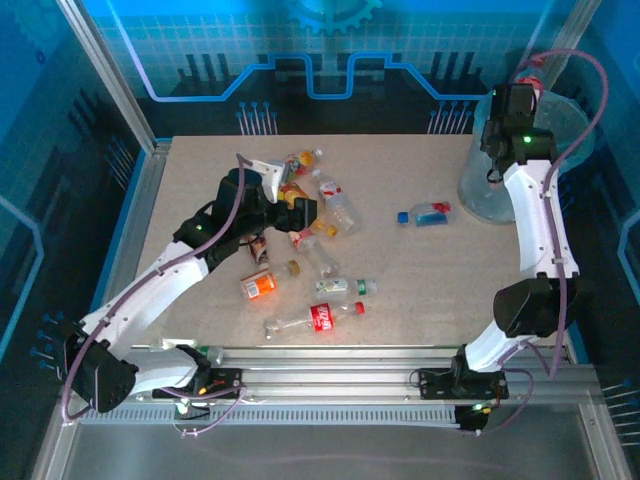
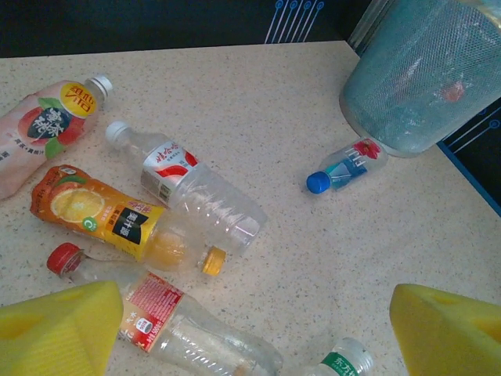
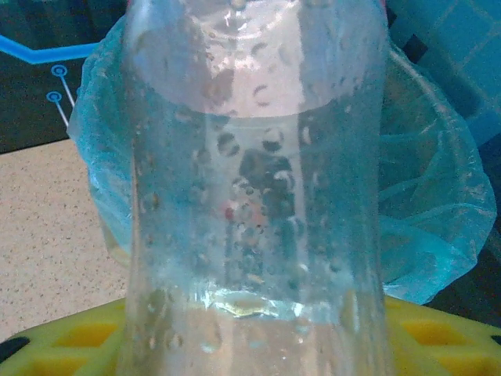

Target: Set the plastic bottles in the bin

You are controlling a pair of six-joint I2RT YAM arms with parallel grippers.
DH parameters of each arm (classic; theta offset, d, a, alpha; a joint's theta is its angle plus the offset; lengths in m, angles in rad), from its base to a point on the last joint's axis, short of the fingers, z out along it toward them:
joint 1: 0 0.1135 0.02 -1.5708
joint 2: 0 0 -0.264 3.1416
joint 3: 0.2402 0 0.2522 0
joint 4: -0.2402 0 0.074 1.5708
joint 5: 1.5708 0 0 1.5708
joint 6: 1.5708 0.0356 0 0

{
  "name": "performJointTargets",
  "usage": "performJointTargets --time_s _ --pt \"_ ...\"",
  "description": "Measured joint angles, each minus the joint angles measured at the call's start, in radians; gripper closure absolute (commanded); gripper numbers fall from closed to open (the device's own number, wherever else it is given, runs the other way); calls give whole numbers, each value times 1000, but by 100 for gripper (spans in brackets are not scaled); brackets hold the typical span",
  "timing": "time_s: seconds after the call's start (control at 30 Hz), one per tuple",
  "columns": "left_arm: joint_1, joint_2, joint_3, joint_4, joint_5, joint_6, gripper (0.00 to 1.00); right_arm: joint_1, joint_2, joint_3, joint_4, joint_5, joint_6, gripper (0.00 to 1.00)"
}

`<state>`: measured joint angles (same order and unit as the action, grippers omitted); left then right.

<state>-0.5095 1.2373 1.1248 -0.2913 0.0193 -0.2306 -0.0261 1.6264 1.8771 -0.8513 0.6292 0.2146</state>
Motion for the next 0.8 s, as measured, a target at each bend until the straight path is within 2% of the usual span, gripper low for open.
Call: performJointTargets --time_s 0.17,0.37,0.43,0.63,0.8 --pt "0 0 -38 5 4 -6 10 -5 -21 -47 70 -2 105 35" --pt "0 -3 -51 12 4 -7 10 -61 -41 -111 117 -124 293 32" --pt "0 -8 -56 19 4 -8 10 -77 -43 -110 127 -160 348 30" --pt "0 -19 -69 37 5 -15 9 -103 -47 -108 143 -270 486 13" --pt "0 -21 -83 44 5 -14 9 -106 -47 -83 145 -336 527 14"
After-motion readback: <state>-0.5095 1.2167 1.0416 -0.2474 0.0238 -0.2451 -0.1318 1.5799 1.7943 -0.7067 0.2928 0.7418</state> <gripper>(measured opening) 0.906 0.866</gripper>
